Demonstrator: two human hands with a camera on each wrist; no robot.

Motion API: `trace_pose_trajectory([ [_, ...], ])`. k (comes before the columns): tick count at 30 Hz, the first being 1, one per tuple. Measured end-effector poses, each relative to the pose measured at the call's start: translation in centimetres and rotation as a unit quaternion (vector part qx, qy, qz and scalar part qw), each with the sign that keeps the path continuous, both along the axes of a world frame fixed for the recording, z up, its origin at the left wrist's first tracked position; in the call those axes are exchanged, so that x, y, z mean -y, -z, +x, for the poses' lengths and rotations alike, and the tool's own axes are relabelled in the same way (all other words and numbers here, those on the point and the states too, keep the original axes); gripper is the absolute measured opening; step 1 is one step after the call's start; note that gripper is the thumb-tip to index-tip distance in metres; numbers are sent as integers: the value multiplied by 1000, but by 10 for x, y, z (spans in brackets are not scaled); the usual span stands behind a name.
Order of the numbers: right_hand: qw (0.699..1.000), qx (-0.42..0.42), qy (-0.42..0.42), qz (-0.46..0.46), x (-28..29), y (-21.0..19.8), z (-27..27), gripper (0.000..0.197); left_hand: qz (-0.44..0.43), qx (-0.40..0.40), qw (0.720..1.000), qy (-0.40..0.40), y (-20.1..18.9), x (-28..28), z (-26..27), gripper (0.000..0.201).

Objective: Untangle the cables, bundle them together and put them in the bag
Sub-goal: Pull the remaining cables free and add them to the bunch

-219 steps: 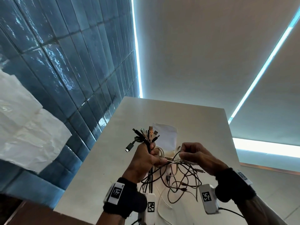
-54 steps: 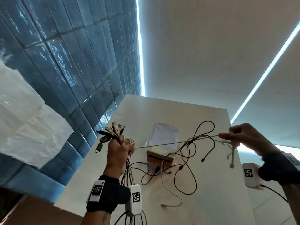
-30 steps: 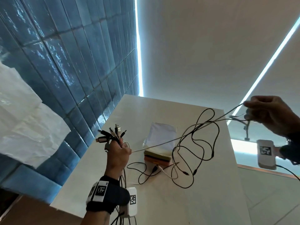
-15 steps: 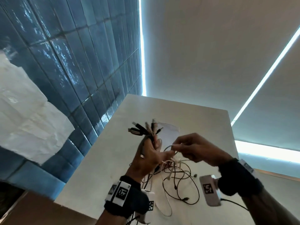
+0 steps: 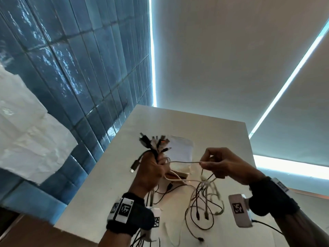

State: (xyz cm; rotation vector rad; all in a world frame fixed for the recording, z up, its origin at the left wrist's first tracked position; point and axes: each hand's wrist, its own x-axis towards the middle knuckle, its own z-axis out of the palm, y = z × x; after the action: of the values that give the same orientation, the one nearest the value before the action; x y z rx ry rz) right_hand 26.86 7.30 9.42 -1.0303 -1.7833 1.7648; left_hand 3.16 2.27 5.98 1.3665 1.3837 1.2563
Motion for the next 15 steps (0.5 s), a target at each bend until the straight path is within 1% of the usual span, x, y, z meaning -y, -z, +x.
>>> trace_pose_trajectory([
  [1, 1000, -4, 12, 3, -3, -1, 6, 12, 5, 4, 1000, -23, 0, -1, -7, 52],
  [2, 1000, -4, 26, 9, -7, -2, 12, 11, 11, 8, 999, -45, 1, -2, -14, 51],
  [4, 998, 7, 57, 22, -12, -4, 23, 14, 16, 22, 996, -90, 3, -2, -27, 46],
  [7, 996, 4, 90, 29, -19, -7, 38, 20, 18, 44, 990, -130, 5, -2, -41, 39],
  [12, 987, -53, 152, 19, -31, -14, 65, 47, -2, 28, 979, -204, 9, -4, -58, 43],
  [14, 982, -78, 169, 21, -33, -19, 73, 48, -8, 21, 977, -214, 13, -5, -62, 40],
  [15, 980, -87, 179, 22, -34, -22, 76, 46, -10, 19, 976, -217, 15, -6, -62, 40],
])
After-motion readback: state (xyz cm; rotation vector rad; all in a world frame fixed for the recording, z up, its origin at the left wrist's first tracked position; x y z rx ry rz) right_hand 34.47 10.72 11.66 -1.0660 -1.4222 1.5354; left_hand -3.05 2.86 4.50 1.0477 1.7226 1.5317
